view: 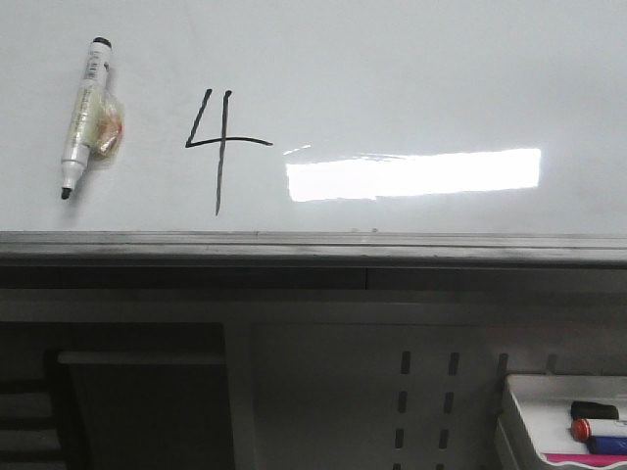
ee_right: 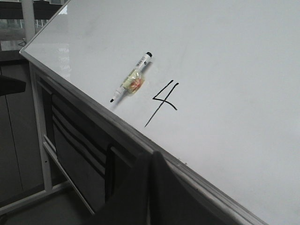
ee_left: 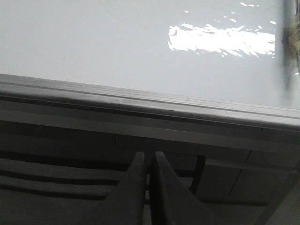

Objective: Write number 4 on whiteboard

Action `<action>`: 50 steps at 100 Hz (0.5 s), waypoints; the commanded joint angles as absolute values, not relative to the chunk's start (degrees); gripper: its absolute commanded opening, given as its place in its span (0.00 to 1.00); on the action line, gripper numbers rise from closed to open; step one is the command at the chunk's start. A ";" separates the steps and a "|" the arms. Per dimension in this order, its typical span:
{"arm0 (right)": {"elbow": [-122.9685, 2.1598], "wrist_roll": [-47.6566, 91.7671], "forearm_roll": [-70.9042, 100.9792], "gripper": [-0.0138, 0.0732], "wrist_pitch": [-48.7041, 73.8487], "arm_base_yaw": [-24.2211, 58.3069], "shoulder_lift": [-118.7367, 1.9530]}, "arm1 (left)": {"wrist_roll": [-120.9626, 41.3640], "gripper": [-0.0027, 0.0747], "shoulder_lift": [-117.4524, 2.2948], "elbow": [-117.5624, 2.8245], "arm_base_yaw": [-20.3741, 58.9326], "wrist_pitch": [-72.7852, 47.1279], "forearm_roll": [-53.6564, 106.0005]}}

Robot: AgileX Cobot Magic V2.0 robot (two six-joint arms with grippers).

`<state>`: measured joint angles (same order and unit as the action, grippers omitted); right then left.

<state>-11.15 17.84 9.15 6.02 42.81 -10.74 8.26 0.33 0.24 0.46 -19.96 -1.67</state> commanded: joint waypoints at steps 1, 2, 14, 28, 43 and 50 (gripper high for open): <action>-12.65 17.97 9.30 0.08 1.32 42.47 -11.03 | 8.26 0.01 1.78 2.24 0.34 -17.63 -1.65; -12.65 17.97 9.30 0.08 1.32 42.47 -11.03 | 8.26 0.01 1.78 2.24 0.34 -17.63 -1.65; -12.61 17.97 9.30 0.08 1.59 42.47 -11.03 | 8.26 0.01 1.78 2.24 0.34 -17.63 -1.65; -12.61 13.70 3.87 0.08 0.00 41.29 -11.03 | 8.26 0.01 1.78 2.24 0.34 -17.63 -1.65; -12.61 3.19 -4.58 0.08 0.00 36.32 -11.03 | 8.26 0.01 1.78 2.24 0.34 -17.63 -1.65; -12.61 3.02 -4.58 0.08 0.00 32.33 -11.03 | 8.26 0.01 1.78 2.24 0.34 -17.63 -1.65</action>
<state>-11.15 5.30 -2.28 5.13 36.42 -10.74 8.26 0.33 0.24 0.36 -19.96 -1.67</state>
